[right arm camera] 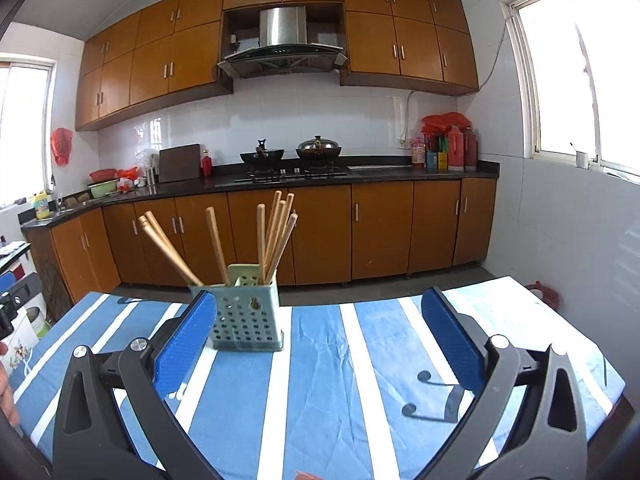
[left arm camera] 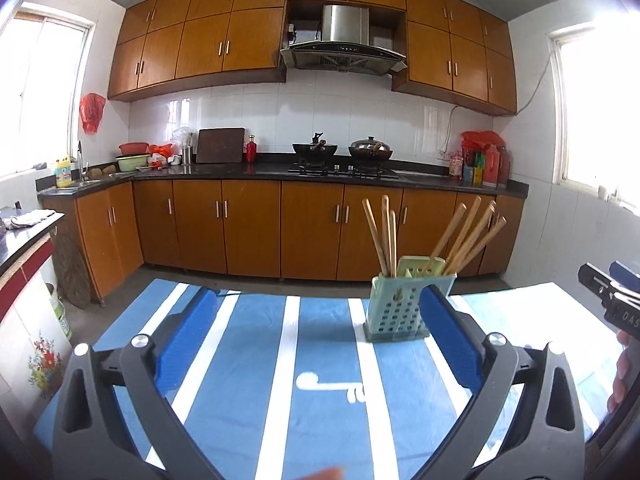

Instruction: Organize utensils

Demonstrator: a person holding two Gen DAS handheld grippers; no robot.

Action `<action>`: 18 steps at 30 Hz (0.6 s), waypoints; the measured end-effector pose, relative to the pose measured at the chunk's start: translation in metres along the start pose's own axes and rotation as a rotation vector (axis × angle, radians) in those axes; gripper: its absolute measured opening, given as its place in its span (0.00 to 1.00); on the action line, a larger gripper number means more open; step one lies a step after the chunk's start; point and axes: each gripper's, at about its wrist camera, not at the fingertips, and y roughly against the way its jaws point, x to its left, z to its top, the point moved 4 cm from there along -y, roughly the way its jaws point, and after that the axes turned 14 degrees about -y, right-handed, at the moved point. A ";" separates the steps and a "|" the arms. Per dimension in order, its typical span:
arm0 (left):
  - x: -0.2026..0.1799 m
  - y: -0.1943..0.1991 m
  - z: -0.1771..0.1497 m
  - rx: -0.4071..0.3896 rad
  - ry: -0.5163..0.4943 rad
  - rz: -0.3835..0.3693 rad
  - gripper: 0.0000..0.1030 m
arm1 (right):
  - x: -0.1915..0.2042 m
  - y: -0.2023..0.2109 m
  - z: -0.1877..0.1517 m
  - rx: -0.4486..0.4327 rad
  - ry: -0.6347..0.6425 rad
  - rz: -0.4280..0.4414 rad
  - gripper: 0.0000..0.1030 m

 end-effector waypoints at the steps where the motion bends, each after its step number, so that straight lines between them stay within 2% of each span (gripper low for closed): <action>1: -0.002 0.005 -0.005 0.000 -0.003 0.000 0.96 | 0.000 0.007 -0.005 -0.004 0.001 0.008 0.98; 10: -0.019 0.033 -0.034 0.012 -0.022 -0.004 0.96 | 0.019 0.041 -0.041 -0.024 0.087 0.065 0.98; 18: -0.034 0.044 -0.060 0.003 -0.026 0.002 0.96 | 0.019 0.044 -0.075 0.024 0.093 0.080 0.98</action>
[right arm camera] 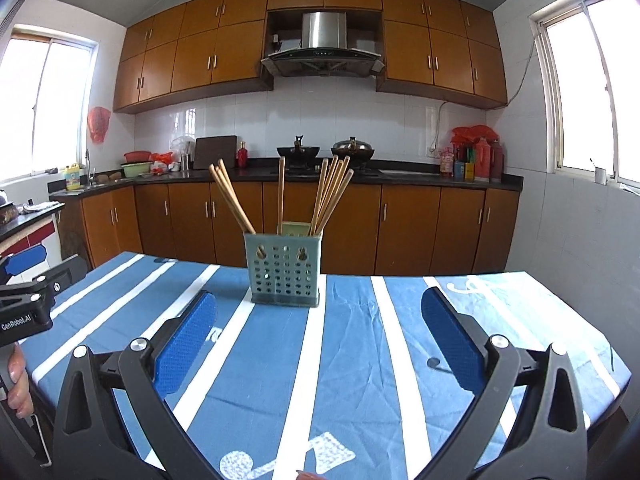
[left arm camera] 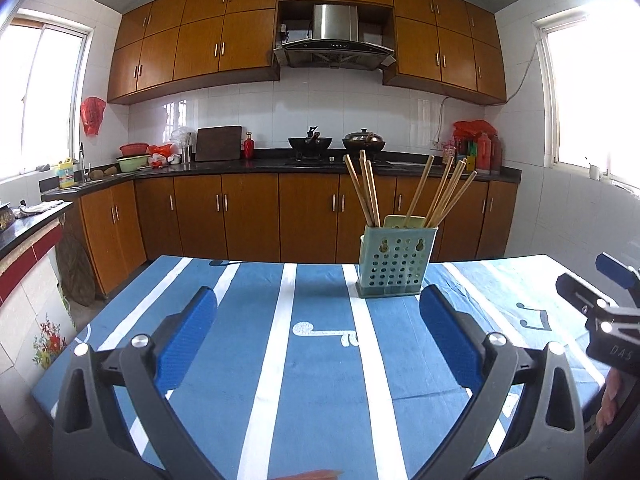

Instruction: Organize utensils

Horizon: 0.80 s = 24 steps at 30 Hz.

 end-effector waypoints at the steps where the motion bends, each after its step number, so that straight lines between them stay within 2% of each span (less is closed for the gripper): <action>1: -0.001 0.000 -0.003 0.004 0.004 -0.002 0.96 | -0.002 -0.001 -0.006 0.013 -0.004 -0.001 0.98; 8: -0.008 -0.007 -0.026 0.044 0.031 -0.017 0.96 | -0.013 -0.005 -0.034 0.082 -0.036 -0.020 0.98; 24: -0.020 -0.011 -0.048 0.052 0.025 -0.027 0.96 | -0.018 -0.003 -0.046 0.107 -0.050 -0.021 0.98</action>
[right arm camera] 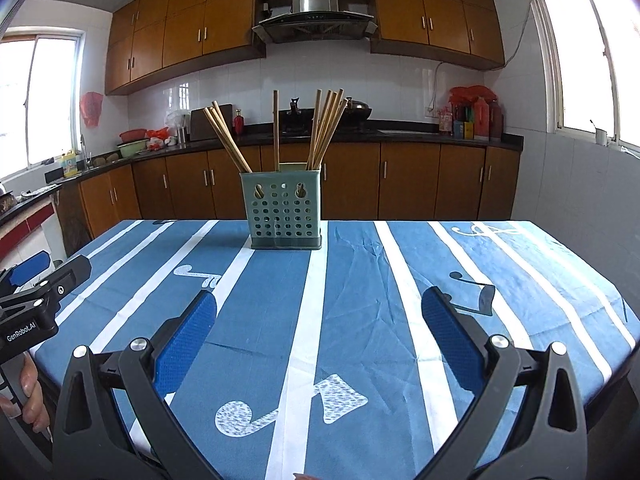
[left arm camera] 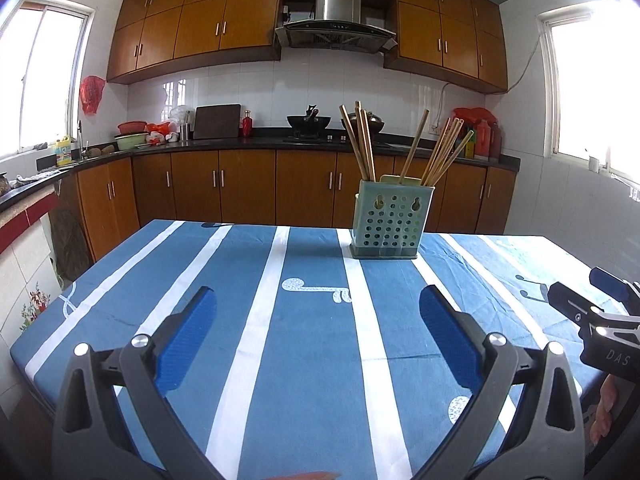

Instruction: Organize utensils

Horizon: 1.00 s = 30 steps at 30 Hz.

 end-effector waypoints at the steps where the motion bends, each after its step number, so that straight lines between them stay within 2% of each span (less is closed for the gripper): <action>1: 0.000 0.000 0.000 0.000 0.001 -0.002 0.96 | 0.000 0.000 0.000 -0.001 0.000 0.001 0.98; 30: -0.003 -0.003 -0.004 0.007 0.013 -0.011 0.96 | -0.007 -0.002 0.001 0.017 -0.021 0.001 0.98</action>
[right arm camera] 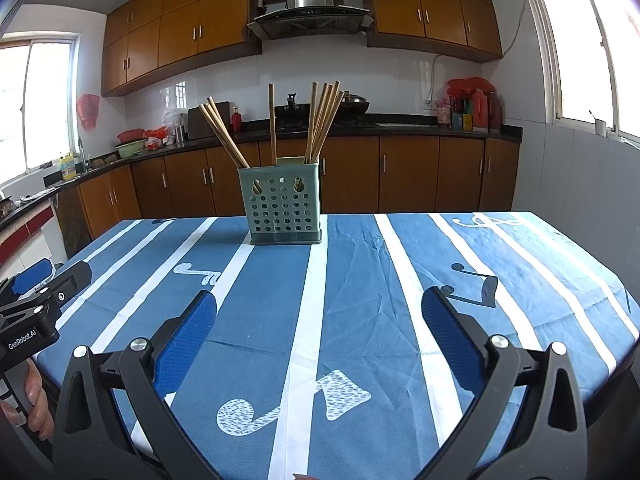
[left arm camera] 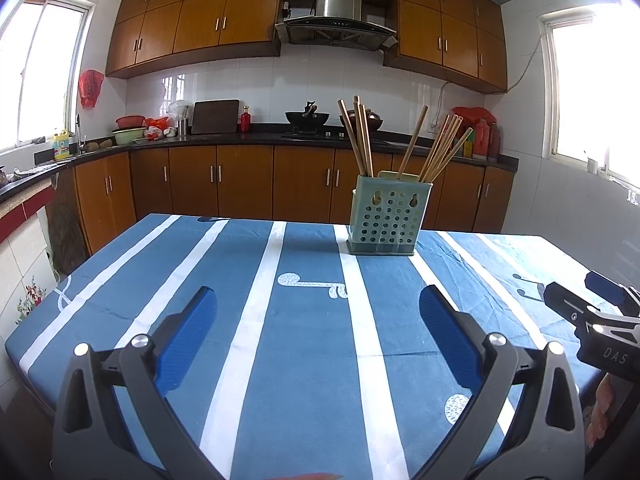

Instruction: Organize utensils

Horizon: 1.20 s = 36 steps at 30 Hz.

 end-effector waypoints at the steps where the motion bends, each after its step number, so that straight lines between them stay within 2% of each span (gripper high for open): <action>1: 0.000 0.000 0.000 0.000 0.000 0.000 0.96 | 0.000 0.000 0.000 0.000 0.000 0.000 0.98; 36: -0.001 -0.002 0.000 0.005 -0.002 -0.003 0.96 | -0.003 -0.002 -0.003 0.004 -0.006 -0.003 0.98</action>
